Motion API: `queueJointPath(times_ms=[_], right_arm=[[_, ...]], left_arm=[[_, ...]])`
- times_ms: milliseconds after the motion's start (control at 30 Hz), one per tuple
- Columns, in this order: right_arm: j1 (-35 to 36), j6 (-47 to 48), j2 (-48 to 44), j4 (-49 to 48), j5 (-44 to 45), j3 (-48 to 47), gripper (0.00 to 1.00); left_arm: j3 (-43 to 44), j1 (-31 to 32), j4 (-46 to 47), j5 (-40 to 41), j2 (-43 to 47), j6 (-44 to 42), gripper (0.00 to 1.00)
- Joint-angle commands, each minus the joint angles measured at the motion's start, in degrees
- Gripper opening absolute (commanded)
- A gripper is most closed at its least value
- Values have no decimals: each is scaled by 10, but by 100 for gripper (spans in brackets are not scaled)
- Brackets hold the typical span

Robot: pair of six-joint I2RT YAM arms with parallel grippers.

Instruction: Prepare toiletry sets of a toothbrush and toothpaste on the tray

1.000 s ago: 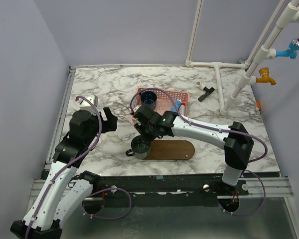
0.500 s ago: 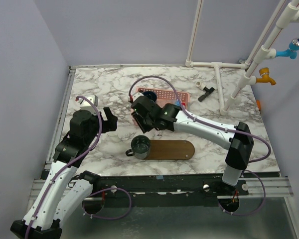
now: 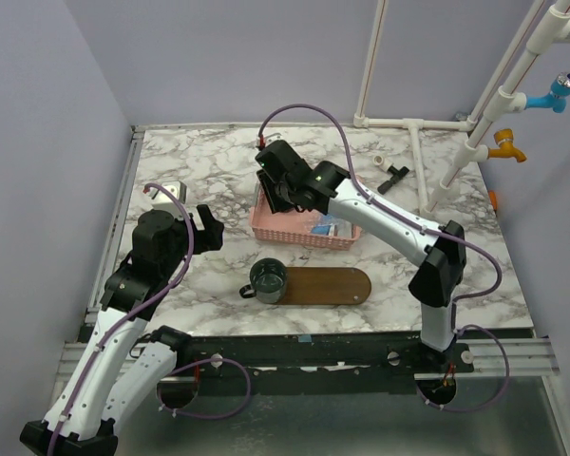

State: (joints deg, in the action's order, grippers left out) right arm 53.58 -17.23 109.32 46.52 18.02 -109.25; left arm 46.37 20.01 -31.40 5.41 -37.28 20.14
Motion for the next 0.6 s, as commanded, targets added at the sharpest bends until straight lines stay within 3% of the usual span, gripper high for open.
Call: queueJointPath(times_ms=[0, 567], right_arm=[[-22, -18, 44, 27, -9, -42, 41], [-62, -1, 188, 25, -32, -161, 41]], left_arm=[[-6, 4, -2, 6, 6, 2, 82], [-5, 4, -1, 3, 3, 1, 82]])
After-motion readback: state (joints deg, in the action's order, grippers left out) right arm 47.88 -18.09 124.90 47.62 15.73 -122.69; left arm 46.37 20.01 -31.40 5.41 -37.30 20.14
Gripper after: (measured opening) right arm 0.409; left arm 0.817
